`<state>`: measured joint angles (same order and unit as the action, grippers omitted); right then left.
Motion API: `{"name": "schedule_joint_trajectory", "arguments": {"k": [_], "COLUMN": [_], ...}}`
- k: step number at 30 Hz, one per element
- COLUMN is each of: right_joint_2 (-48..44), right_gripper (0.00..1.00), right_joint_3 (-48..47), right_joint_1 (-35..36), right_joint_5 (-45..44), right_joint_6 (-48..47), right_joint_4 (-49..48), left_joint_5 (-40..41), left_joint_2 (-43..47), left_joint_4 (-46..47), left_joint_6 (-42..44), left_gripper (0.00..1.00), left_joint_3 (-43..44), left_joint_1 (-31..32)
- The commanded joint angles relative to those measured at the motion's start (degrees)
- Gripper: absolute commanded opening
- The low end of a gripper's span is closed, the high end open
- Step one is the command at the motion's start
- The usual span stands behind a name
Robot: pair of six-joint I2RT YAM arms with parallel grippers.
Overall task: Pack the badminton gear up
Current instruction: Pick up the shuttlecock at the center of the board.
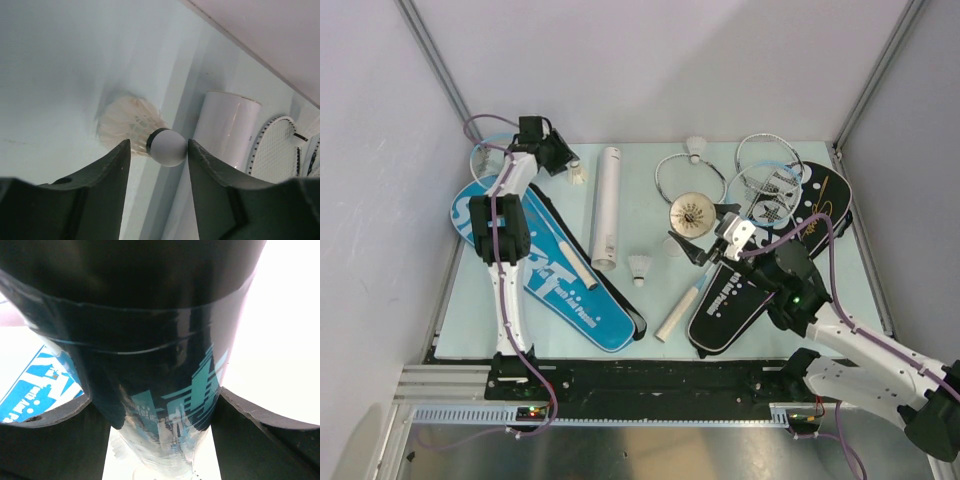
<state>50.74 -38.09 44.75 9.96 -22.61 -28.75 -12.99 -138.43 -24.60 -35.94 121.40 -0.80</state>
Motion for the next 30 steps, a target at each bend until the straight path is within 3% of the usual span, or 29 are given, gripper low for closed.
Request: {"name": "schedule_joint_trajectory", "arguments": {"k": [1,9,16,25,30], "right_joint_2": [-2.2,-2.3,-2.7,-4.9,-6.4], "right_gripper": [0.24,0.24,0.24,0.25,0.25], "right_joint_3": [-3.3,-3.3,-3.4,-3.3,-3.3], "right_joint_1": [-0.3,0.0,0.8,1.4,1.8], "right_joint_5": [0.2,0.2,-0.9,-3.8,-6.4], "right_joint_6": [-0.2,0.8,1.0,3.6,8.2], "right_joint_4": [-2.8,-3.2,-1.9,3.7,8.6], "left_joint_5": [2.8,3.0,2.5,2.9,5.1], "left_joint_2": [2.3,4.6,13.8,30.8,43.3], "left_joint_4": [1.3,1.2,1.2,0.7,-3.4], "left_joint_6": [1.9,3.6,2.3,1.7,3.4], "left_gripper": [0.50,0.37,0.29,0.24,0.28], "left_joint_3": [-0.6,-3.1,-9.6,-27.4,-39.2], "left_joint_1": [0.3,2.2,2.3,2.1,2.4]}}
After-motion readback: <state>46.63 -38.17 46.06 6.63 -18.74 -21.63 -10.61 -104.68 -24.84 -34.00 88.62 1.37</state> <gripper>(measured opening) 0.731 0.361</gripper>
